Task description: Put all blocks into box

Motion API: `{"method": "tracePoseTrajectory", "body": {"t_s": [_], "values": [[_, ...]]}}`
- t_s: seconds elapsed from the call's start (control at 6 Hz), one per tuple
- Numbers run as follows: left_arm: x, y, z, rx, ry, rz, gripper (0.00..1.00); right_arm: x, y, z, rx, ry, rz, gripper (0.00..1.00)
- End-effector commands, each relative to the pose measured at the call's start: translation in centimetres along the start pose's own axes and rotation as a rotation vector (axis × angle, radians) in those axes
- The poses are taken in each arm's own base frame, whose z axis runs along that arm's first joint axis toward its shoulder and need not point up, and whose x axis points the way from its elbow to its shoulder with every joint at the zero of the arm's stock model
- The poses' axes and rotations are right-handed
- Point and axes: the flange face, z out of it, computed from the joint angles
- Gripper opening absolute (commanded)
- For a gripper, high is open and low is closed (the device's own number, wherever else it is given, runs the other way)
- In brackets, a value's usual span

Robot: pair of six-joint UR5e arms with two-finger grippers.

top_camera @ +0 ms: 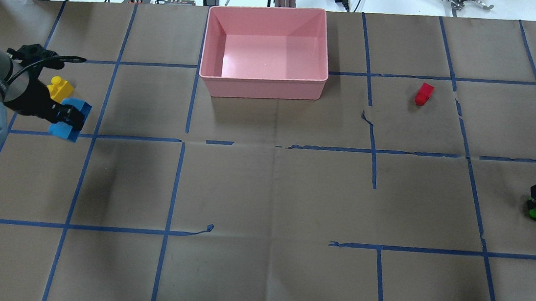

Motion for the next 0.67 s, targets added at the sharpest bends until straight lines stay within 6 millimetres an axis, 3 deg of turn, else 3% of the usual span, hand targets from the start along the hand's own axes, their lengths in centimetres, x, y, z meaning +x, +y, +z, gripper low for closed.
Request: {"method": "tracePoseTrajectory", "body": {"t_s": [0.0, 0.33, 0.5], "values": [[9.8, -8.3, -2.1, 0.061, 0.185, -0.212, 0.0, 0.1, -0.3, -0.1, 0.026, 0.011, 0.018, 0.91], [20.5, -20.6, -0.2, 0.093, 0.218, -0.267, 0.0, -0.3, -0.5, 0.0, 0.049, -0.033, 0.035, 0.86], [23.9, -25.2, 1.8, 0.109, 0.235, -0.282, 0.0, -0.3, -0.5, 0.0, 0.049, -0.032, 0.033, 0.86]]}}
